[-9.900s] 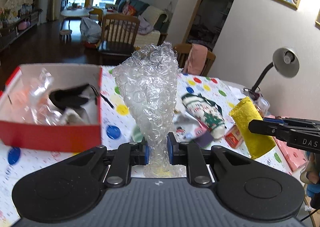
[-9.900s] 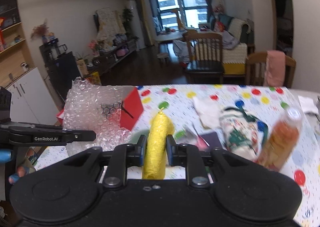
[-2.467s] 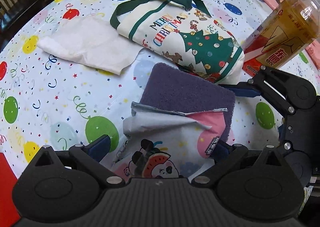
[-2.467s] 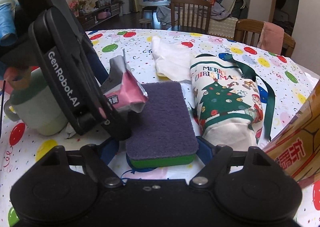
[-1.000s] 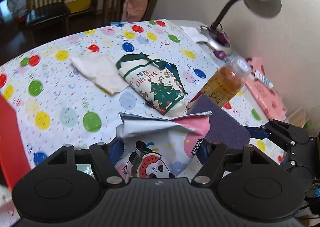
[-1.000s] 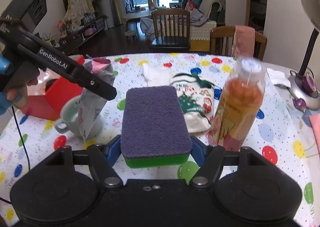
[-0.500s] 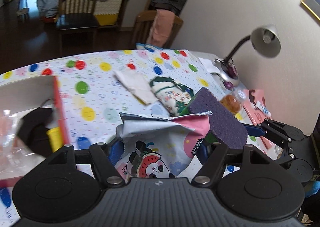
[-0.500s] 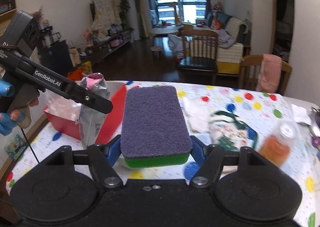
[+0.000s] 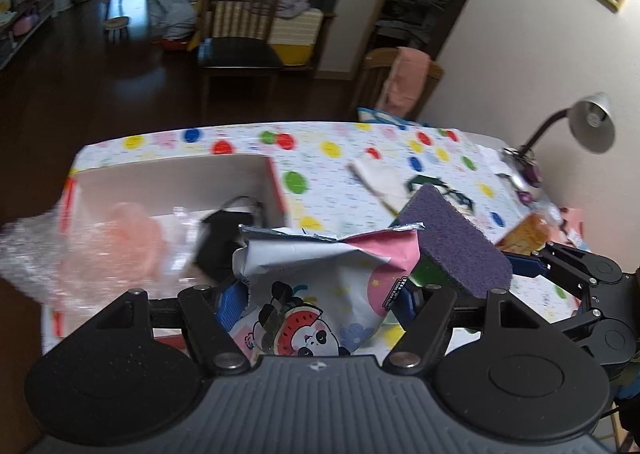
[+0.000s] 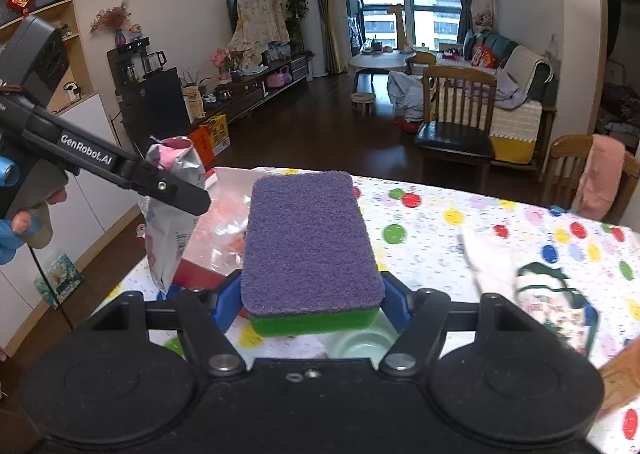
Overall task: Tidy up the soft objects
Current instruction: 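Carry the snack bag and purple sponge over the red box, then lower both items into the red box and open both grippers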
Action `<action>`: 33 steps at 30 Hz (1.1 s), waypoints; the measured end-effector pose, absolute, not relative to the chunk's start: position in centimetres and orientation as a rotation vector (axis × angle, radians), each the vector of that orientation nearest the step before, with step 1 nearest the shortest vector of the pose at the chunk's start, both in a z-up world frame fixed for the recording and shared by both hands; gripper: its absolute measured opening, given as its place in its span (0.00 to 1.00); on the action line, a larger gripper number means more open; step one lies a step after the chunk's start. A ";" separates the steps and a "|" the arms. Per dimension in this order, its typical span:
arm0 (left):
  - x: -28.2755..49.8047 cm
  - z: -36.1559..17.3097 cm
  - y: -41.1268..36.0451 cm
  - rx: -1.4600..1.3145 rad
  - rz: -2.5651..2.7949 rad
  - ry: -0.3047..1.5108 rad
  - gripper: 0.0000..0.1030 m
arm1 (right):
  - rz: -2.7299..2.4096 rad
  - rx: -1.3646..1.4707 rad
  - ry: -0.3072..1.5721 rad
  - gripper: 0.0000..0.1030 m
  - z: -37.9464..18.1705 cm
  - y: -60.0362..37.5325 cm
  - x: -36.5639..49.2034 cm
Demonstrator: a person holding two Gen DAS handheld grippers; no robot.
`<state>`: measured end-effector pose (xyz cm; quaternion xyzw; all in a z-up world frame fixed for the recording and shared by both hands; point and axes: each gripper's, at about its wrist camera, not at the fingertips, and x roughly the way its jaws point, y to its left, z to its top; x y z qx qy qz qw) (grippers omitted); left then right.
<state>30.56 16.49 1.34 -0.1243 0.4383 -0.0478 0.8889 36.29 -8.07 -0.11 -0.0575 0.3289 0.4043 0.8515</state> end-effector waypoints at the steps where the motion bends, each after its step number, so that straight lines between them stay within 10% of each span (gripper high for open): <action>1: 30.4 1.4 17.3 -0.258 -0.087 0.911 0.69 | 0.852 -0.111 0.704 0.68 -0.2 -7.3 36.5; 33: 38.1 -7.2 31.0 -0.162 0.083 1.074 0.69 | 0.693 -0.291 0.784 0.68 -7.7 10.7 39.3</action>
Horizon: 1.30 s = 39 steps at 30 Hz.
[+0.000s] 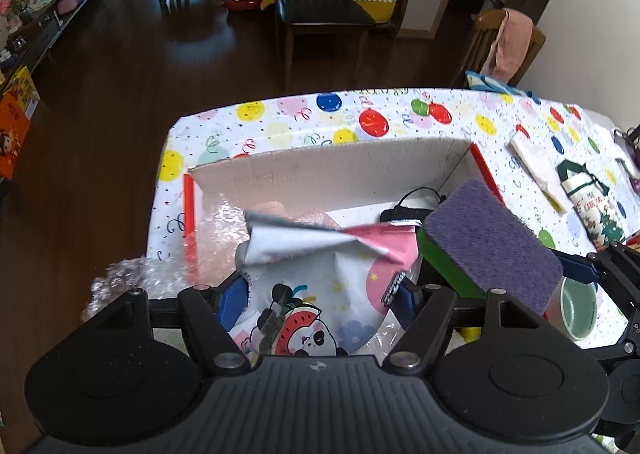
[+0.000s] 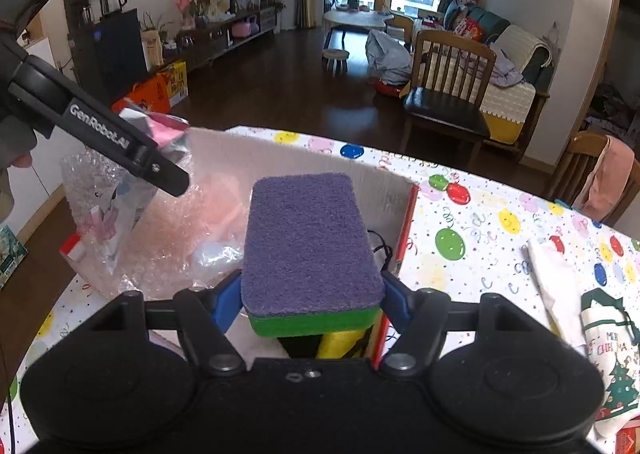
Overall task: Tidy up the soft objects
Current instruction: 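Lower both items into the red box and open both grippers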
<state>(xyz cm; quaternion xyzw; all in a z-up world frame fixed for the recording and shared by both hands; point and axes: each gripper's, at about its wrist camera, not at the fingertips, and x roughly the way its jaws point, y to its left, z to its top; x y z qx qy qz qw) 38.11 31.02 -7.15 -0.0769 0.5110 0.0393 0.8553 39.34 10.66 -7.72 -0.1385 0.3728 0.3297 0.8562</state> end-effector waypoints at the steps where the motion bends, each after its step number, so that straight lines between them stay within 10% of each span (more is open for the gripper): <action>1: 38.3 -7.5 30.9 -0.160 0.080 1.078 0.69 | 0.692 -0.296 0.789 0.68 -7.9 10.9 39.3; 39: 36.6 -10.9 29.3 -0.167 0.107 1.036 0.81 | 0.700 -0.294 0.810 0.86 -8.2 10.9 38.1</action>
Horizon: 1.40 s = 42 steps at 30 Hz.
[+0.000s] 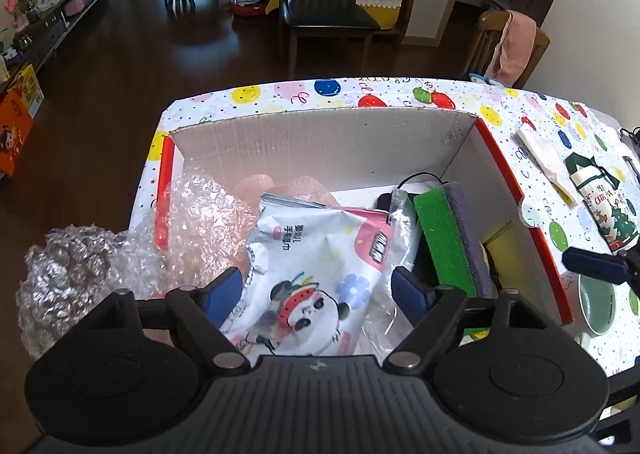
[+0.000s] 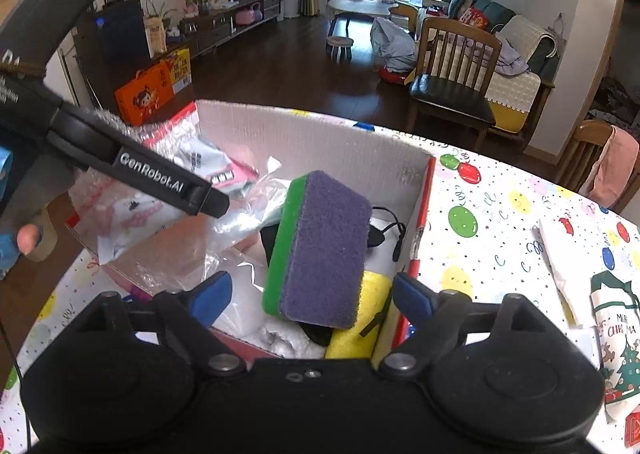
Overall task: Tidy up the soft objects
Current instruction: 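Lower both items into the red box and open both grippers, then withdraw both grippers from the box toward the white cloth and Christmas tote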
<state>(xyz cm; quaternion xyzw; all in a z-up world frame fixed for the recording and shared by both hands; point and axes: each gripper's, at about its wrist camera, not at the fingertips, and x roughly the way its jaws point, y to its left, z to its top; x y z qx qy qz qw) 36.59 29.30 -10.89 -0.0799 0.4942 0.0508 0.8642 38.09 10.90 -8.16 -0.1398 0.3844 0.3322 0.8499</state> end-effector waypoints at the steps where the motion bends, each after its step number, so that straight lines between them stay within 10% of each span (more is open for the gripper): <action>1: 36.4 -10.7 29.2 -0.168 0.109 1.033 0.81 | 0.700 -0.287 0.806 0.87 -7.9 10.6 38.1; 42: 32.6 -1.0 7.6 -0.088 -0.162 0.762 1.00 | 0.605 -0.036 0.679 1.00 -1.6 -14.8 38.2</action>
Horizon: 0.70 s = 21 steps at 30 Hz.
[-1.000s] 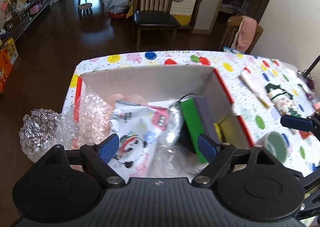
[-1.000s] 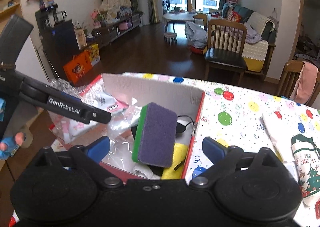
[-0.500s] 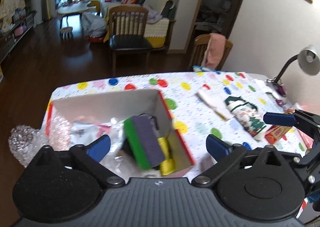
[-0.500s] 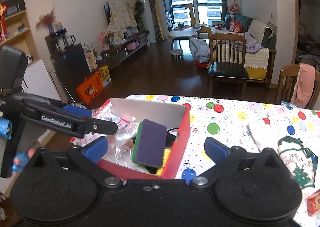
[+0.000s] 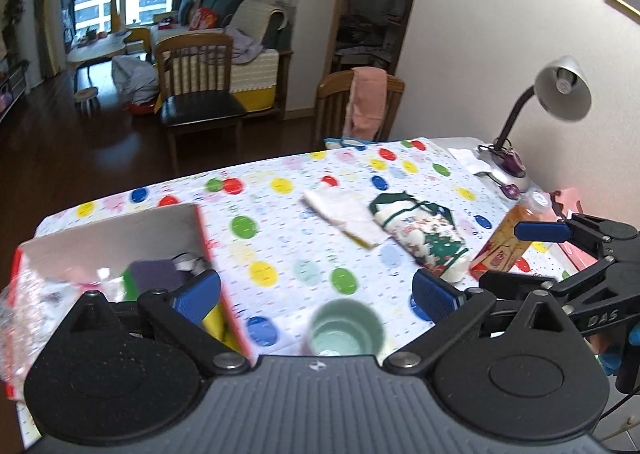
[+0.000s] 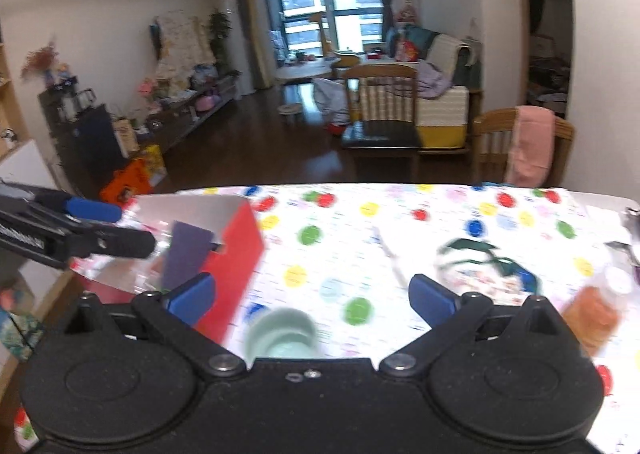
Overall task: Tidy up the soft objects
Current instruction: 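Withdraw both grippers from the box toward the white cloth and Christmas tote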
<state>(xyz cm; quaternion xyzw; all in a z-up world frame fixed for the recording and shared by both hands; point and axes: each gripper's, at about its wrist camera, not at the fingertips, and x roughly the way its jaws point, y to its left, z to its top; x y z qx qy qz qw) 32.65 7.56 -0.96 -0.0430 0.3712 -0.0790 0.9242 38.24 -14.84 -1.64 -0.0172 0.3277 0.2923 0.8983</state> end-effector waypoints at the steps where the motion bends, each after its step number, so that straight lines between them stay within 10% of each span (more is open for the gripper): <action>1: 33.0 -1.1 6.6 -0.084 -0.168 0.761 1.00 | 0.591 -0.046 0.679 1.00 -2.0 -15.5 38.3; 21: 45.7 -5.4 -4.8 -0.106 -0.133 0.861 1.00 | 0.518 -0.282 0.678 1.00 -8.4 -20.4 42.2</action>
